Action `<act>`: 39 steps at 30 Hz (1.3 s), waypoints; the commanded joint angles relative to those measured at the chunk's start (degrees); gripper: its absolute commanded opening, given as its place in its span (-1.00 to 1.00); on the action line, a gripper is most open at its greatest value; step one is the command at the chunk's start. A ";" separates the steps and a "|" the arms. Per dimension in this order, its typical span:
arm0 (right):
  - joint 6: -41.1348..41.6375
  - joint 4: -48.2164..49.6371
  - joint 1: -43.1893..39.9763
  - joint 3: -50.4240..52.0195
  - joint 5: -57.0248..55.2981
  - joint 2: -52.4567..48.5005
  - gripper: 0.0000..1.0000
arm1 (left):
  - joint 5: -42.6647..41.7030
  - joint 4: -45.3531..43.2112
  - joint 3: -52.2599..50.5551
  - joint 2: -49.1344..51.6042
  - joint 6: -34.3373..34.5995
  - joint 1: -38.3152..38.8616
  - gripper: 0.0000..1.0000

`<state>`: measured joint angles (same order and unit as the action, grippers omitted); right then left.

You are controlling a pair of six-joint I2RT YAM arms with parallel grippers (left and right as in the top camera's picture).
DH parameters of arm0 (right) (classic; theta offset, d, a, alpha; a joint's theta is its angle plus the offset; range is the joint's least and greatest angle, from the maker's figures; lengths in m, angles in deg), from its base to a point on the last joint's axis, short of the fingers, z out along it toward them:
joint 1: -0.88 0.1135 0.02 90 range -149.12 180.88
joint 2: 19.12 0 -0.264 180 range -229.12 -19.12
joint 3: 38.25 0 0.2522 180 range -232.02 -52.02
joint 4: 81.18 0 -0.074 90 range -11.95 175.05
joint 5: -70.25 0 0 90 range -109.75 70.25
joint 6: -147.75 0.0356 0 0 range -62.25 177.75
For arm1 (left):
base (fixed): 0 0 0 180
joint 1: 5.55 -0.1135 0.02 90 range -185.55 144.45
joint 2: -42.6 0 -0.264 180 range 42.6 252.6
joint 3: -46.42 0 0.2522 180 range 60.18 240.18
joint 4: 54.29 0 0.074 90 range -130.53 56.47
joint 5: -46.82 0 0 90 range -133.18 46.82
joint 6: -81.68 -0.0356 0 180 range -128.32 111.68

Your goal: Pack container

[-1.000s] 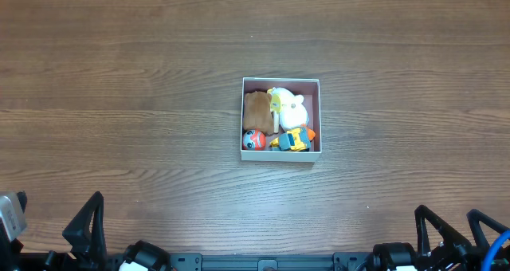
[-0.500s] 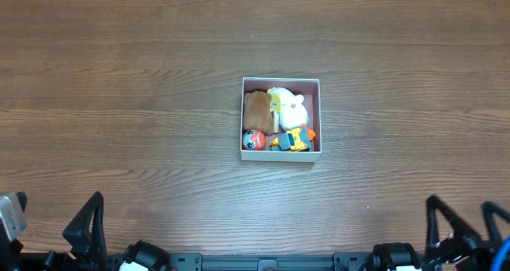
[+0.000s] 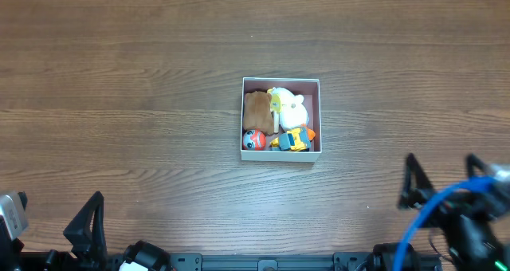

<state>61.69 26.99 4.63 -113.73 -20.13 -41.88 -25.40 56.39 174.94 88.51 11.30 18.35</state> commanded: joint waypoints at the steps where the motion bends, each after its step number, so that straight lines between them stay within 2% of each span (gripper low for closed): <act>1: -0.98 6.10 -0.28 15.17 1.29 6.88 1.00 | 0.81 -0.15 0.09 -0.28 1.18 -0.26 1.00; 8: -0.98 14.49 -0.24 34.51 2.60 15.65 1.00 | 0.81 -0.15 0.09 -0.28 1.20 -0.26 1.00; 19: -0.98 25.88 -0.24 49.03 2.62 20.31 1.00 | 0.81 -0.15 0.09 -0.28 1.20 -0.26 1.00; 39: -0.98 27.76 -0.24 53.42 2.62 22.27 1.00 | 0.81 -0.15 0.09 -0.28 1.18 -0.26 1.00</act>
<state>60.93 54.44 4.61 -60.90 -18.01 -20.33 -25.36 56.35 174.92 88.51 11.30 18.35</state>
